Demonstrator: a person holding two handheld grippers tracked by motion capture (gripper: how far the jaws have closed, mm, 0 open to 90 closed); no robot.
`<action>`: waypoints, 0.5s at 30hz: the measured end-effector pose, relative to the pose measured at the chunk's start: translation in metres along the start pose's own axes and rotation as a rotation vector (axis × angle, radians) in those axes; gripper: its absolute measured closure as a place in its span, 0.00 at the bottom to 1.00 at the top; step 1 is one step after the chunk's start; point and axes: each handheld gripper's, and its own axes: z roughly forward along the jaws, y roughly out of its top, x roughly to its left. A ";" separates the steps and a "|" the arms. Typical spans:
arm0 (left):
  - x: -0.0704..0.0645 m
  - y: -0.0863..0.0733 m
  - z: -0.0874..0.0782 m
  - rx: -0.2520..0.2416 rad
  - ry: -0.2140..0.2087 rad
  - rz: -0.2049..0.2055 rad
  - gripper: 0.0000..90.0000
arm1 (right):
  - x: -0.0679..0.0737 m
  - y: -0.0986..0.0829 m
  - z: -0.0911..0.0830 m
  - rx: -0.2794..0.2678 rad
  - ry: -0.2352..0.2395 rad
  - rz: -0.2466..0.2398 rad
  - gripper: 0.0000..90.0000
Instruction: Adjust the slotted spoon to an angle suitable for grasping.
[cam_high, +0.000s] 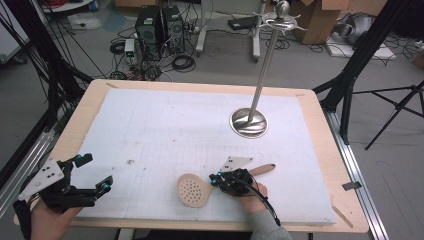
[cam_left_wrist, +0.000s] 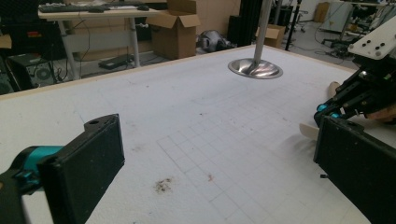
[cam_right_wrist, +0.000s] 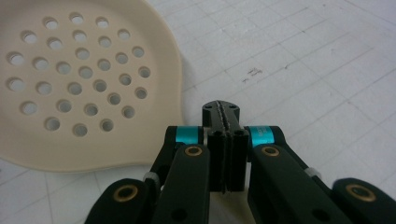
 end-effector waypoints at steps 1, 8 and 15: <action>0.000 0.000 0.000 0.003 -0.001 0.002 0.02 | 0.000 -0.001 -0.001 0.002 0.002 0.000 1.00; -0.001 0.001 0.004 0.000 -0.011 0.003 0.02 | 0.001 -0.006 -0.007 0.004 -0.004 0.018 1.00; -0.002 0.003 0.009 0.003 -0.024 0.010 0.02 | -0.003 -0.005 -0.026 -0.010 -0.058 0.018 1.00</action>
